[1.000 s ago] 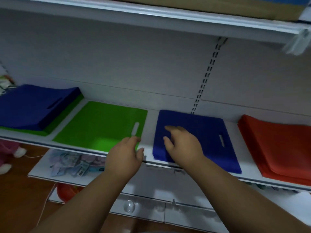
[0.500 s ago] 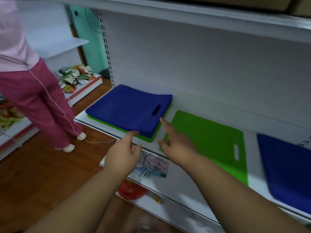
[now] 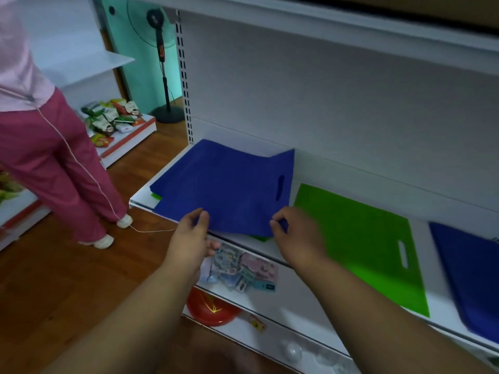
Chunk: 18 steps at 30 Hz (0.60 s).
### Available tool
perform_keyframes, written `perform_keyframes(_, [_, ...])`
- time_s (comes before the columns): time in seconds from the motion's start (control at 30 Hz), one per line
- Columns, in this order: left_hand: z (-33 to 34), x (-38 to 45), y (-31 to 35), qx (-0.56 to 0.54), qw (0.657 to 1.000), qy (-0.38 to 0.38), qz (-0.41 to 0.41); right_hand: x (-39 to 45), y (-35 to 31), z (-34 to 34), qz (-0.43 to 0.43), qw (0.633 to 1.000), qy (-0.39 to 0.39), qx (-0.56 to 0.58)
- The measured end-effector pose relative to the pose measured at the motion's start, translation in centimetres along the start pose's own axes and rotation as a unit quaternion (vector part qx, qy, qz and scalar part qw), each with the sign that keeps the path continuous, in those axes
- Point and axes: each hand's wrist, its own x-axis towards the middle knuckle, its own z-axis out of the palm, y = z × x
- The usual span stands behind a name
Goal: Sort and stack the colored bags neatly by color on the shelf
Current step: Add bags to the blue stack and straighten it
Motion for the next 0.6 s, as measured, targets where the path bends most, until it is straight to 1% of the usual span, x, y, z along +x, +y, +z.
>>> perform_keyframes(0.07, [-0.5,0.6,0.2,0.014,0.997,0.067,0.026,-0.6,0.8,-0.6,-0.010,1.000,0.025,0.011])
perform_keyframes(0.13, [-0.7,0.9,0.1,0.005,0.991,0.123,0.053,-1.4,2.0,-1.7,-0.026,0.998,0.053,-0.002])
perform_keyframes(0.17, [-0.6,0.7,-0.1,0.008,0.988,0.135,0.068,-1.8,3.0,-2.3,-0.027,0.997,0.069,-0.016])
perform_keyframes(0.2, [-0.3,0.3,-0.3,0.036,0.987,0.134,0.086,-2.2,4.1,-2.9,-0.026,0.996,0.085,-0.028])
perform_keyframes(0.27, [0.9,-1.2,-0.7,0.141,0.976,0.104,0.129,-3.1,6.4,-4.3,-0.017,0.992,0.123,-0.034])
perform_keyframes(0.37, [3.9,-3.5,-1.4,0.266,0.944,0.045,0.190,-4.9,10.4,-7.0,0.010,0.981,0.191,-0.034])
perform_keyframes(0.43, [6.4,-5.0,-1.6,0.311,0.925,0.011,0.220,-6.5,13.2,-9.2,0.046,0.975,0.216,-0.035])
perform_keyframes(0.5, [9.3,-6.6,-2.2,0.345,0.902,-0.021,0.258,-8.6,16.3,-11.2,0.088,0.970,0.223,-0.032])
perform_keyframes(0.6, [14.6,-9.5,-3.7,0.386,0.857,-0.067,0.335,-12.1,21.5,-14.2,0.141,0.961,0.233,-0.038])
